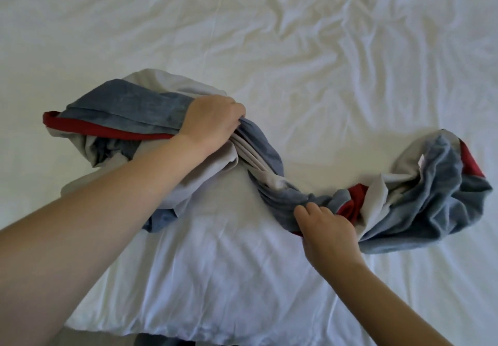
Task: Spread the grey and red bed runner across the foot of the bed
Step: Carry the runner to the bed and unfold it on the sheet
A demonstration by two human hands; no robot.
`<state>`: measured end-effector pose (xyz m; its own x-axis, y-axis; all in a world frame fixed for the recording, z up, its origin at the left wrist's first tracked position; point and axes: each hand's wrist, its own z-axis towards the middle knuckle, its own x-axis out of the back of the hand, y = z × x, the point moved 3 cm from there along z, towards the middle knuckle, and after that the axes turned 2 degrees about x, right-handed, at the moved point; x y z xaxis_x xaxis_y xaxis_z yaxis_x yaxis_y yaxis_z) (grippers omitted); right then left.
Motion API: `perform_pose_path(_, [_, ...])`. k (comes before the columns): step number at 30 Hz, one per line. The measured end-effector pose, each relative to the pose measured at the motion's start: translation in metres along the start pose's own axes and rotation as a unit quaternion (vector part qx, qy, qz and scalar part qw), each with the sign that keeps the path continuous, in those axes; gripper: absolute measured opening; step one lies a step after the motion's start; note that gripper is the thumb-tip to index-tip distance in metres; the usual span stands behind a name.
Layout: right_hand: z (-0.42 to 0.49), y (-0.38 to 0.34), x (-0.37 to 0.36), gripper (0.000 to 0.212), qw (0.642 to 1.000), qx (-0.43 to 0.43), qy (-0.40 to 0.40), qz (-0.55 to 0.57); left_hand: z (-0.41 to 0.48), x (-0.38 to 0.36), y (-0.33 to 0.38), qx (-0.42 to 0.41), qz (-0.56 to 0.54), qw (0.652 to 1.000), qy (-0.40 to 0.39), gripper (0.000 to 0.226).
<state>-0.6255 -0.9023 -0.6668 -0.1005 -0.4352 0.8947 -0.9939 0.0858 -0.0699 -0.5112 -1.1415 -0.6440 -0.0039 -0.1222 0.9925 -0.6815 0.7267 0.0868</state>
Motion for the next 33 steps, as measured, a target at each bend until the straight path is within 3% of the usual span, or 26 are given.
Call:
perform_pose_path(4, [0.010,-0.008,0.023,0.025,0.999,-0.004,-0.006,0.049,-0.025,0.027,-0.018,-0.017,-0.029,0.996,0.088,0.021])
perform_pose_path(11, [0.080,-0.050,0.094,0.011,0.989,0.049,0.100,0.093,-0.085,0.045,-0.091,0.041,0.006,0.990,0.137,0.046])
perform_pose_path(17, [0.147,-0.107,0.138,0.029,0.963,0.098,0.200,0.152,-0.120,0.032,-0.162,0.128,-0.002,0.989,0.076,0.065])
perform_pose_path(19, [0.167,-0.128,0.146,0.041,0.957,0.129,0.206,0.156,-0.124,0.027,-0.180,0.124,-0.006,0.991,0.044,0.062])
perform_pose_path(22, [0.192,-0.160,0.144,0.057,0.967,0.164,0.182,0.068,-0.123,0.026,-0.202,0.097,-0.003,0.994,0.052,0.048])
perform_pose_path(24, [0.207,-0.169,0.140,0.055,0.973,0.147,0.174,0.021,-0.116,0.031,-0.216,0.075,-0.010,0.995,0.065,0.035])
perform_pose_path(28, [0.229,-0.171,0.145,0.035,0.975,0.115,0.189,0.021,-0.095,0.041,-0.244,0.061,-0.023,0.996,0.056,0.049])
perform_pose_path(33, [0.252,-0.160,0.172,0.033,0.976,0.068,0.205,0.005,-0.052,0.058,-0.263,0.031,0.006,0.997,0.075,0.060])
